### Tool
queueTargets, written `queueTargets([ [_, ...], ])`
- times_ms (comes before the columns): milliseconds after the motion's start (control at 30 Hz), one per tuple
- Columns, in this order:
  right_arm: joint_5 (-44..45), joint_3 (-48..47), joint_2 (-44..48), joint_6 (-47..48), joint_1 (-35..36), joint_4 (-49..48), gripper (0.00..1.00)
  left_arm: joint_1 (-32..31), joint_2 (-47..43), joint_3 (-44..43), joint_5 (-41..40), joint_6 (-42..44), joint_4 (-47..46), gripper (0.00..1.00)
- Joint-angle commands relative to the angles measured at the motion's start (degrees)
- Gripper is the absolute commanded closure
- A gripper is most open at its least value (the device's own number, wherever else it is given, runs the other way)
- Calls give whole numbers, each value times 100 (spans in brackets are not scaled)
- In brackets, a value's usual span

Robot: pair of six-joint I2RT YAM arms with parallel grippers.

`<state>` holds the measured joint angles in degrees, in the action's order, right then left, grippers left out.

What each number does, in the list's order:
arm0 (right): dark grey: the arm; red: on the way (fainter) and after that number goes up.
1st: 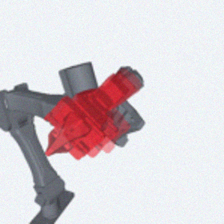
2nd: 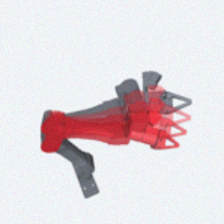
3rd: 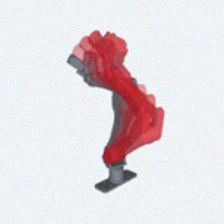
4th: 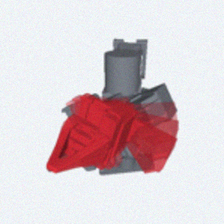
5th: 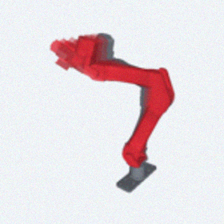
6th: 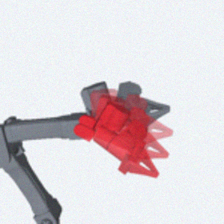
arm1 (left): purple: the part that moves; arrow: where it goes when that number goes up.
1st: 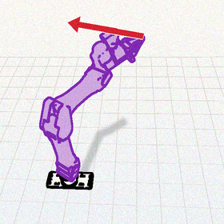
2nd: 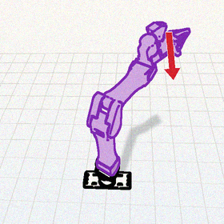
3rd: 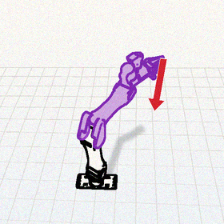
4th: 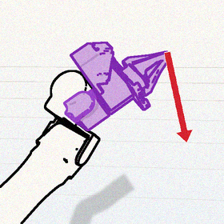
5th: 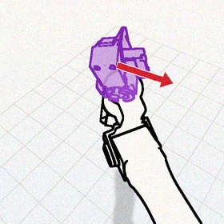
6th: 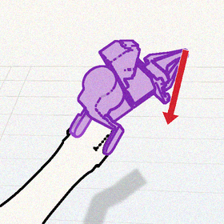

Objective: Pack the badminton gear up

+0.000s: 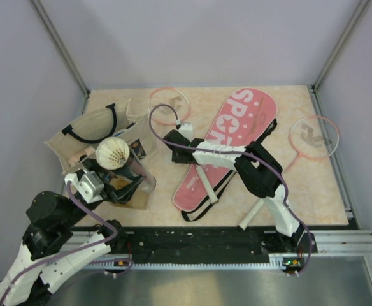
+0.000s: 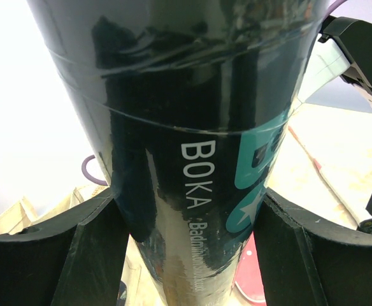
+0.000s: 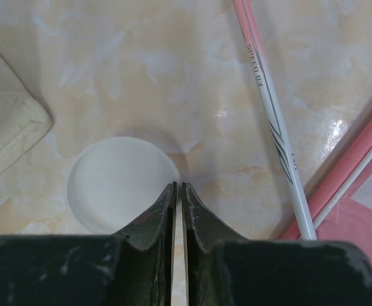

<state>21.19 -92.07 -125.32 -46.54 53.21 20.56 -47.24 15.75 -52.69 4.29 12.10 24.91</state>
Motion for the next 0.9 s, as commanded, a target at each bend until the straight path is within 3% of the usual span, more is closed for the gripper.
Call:
queueTargets([
  [0, 219, -39, -151, 321, 111, 283, 96, 13, -28, -75, 28, 29, -416, 82],
  [400, -282, 637, 1131, 550, -21, -807, 100, 13, 69, 56, -183, 152, -355, 82],
  [700, -616, 1577, 3151, 988, -548, -1089, 100, 13, 543, 259, -192, 451, -267, 83],
  [867, -888, 1938, 4487, 1603, -1110, -607, 100, 13, 1008, 241, -61, 574, -179, 83],
])
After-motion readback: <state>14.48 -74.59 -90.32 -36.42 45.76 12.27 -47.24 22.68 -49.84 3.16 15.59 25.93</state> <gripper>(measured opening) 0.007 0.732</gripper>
